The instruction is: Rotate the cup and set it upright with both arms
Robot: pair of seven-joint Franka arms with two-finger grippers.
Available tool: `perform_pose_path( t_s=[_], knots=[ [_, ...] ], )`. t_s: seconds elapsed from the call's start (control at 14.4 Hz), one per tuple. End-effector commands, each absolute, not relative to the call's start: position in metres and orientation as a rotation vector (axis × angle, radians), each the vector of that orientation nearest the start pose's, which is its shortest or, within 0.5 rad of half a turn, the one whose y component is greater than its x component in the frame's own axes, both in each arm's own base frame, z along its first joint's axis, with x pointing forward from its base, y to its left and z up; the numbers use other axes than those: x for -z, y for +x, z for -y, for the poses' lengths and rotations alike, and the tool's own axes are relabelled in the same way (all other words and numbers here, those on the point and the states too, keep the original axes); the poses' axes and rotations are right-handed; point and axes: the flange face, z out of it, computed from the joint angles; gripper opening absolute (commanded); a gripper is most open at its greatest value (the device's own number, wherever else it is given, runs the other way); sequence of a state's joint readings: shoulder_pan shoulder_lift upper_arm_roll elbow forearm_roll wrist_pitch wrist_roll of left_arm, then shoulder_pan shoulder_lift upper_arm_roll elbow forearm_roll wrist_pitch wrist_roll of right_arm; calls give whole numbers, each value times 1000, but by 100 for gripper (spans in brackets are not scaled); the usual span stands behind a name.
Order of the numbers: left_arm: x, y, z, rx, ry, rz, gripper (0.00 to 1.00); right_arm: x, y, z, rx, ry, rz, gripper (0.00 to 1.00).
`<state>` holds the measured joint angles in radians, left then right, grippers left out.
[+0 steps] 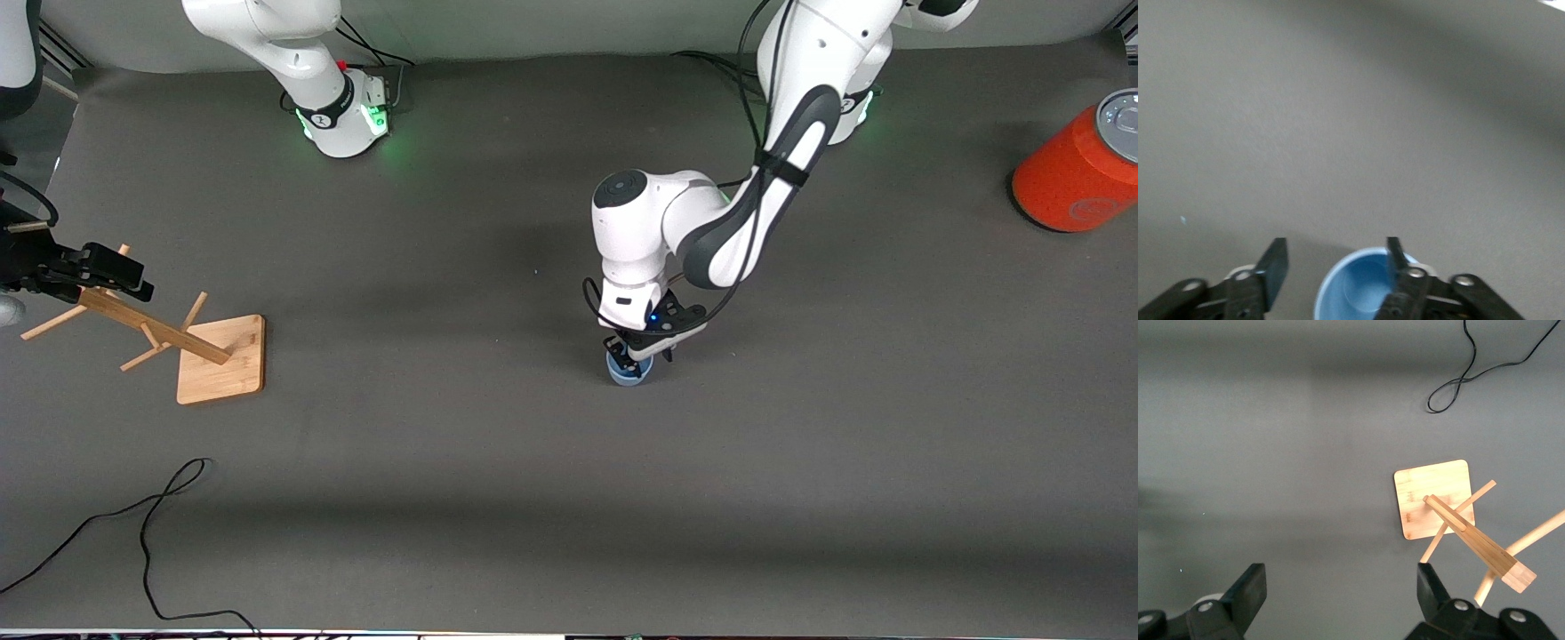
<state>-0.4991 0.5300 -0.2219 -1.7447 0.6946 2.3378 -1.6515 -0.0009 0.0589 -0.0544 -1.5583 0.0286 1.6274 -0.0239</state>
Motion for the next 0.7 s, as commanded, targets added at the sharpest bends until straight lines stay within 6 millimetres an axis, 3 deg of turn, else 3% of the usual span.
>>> perform_pose_path(
  t_s=[0.0, 0.14, 0.28, 0.35, 0.49, 0.63],
  knots=[
    [-358, 555, 403, 507, -2932, 696, 100, -604, 575, 27, 18, -3127, -52, 100],
    [-405, 591, 366, 409, -2951, 661, 100, -604, 574, 27, 20, -3127, -49, 100],
    [-443, 622, 295, 324, -2992, 623, 100, -604, 575, 27, 18, -3127, -52, 100],
    [-464, 629, 261, 288, -3039, 572, 100, -604, 575, 27, 20, -3127, -52, 100],
    [-484, 631, 198, 165, -3041, 320, 100, -604, 575, 27, 18, -3127, -49, 100],
    [-504, 631, 142, 107, -3010, 232, 100, -605, 574, 27, 22, -3127, -51, 100]
  ],
)
